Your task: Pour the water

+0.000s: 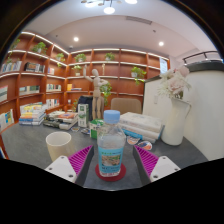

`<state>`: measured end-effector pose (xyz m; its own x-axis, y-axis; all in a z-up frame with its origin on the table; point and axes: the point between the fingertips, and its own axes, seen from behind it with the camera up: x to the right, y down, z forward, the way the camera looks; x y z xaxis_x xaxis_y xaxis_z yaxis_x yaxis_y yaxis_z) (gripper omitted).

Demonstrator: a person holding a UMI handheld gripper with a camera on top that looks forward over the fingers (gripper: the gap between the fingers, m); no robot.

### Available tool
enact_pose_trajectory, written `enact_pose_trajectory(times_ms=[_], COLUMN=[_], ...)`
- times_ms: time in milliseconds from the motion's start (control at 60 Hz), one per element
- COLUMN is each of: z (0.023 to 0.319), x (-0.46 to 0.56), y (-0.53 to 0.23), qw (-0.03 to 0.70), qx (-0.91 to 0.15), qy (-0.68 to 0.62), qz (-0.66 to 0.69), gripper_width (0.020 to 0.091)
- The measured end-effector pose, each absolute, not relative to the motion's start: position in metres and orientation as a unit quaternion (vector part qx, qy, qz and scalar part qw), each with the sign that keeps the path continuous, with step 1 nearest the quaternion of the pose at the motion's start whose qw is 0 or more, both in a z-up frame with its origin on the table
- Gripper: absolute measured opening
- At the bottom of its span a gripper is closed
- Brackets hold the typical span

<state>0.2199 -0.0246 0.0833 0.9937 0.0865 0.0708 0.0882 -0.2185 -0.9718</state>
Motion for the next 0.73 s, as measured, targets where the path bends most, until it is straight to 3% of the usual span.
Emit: enact_pose_trajectory(times_ms=[267, 733], z=[0.113, 0.136], x=[0.239, 0.239], y=[-0.079, -0.110], qw=[0.628, 0.640], qx=[-0.778, -0.768], qy=[0.002, 0.011], qz=[-0.022, -0.014], gripper_width=[0.0803, 0.0804])
